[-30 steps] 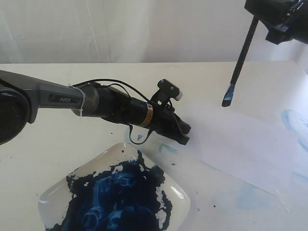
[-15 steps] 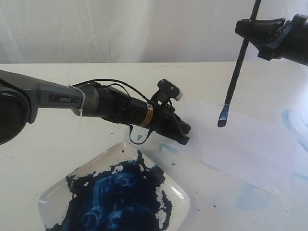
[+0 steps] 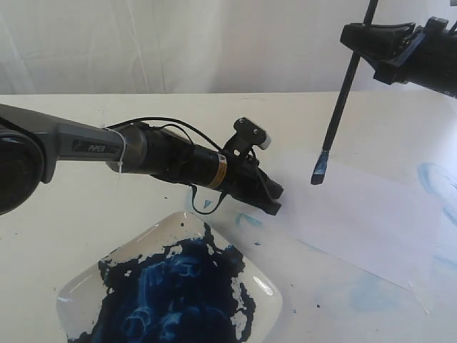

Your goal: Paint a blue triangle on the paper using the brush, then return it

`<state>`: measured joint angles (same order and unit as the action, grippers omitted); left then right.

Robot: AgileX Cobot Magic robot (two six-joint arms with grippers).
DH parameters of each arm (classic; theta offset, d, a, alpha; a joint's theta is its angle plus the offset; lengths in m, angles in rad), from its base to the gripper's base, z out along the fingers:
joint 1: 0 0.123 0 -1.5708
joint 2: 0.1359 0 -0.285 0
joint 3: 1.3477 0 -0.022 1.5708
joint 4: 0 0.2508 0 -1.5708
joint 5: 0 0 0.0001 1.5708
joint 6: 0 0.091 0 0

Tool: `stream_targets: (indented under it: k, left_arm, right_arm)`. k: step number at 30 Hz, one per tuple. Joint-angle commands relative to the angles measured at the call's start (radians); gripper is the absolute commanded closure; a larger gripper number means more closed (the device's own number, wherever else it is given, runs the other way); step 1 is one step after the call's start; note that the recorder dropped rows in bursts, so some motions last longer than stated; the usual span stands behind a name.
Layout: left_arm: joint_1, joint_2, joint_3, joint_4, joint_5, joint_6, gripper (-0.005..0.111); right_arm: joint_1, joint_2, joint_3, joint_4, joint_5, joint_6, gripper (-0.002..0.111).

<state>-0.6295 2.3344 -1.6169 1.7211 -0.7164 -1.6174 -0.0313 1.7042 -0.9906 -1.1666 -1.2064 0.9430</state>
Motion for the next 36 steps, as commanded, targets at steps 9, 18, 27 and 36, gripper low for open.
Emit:
stream_targets:
  k: [9, 18, 27, 36]
  left_arm:
    - [0.032, 0.011, 0.001, 0.023, -0.035, 0.000, 0.107]
    - [0.089, 0.011, 0.001, 0.023, -0.115, -0.004, 0.107]
    - [0.089, 0.011, 0.001, 0.023, -0.121, -0.004, 0.107]
    - [0.089, 0.011, 0.001, 0.023, -0.124, -0.004, 0.107]
  right_arm:
    - [0.000, -0.002, 0.003, 0.034, -0.015, 0.003, 0.108]
    - [0.000, 0.037, 0.003, 0.045, -0.015, -0.004, 0.108]
    - [0.000, 0.106, 0.003, 0.062, -0.015, -0.039, 0.108]
    - [0.000, 0.139, 0.003, 0.078, -0.015, -0.075, 0.108]
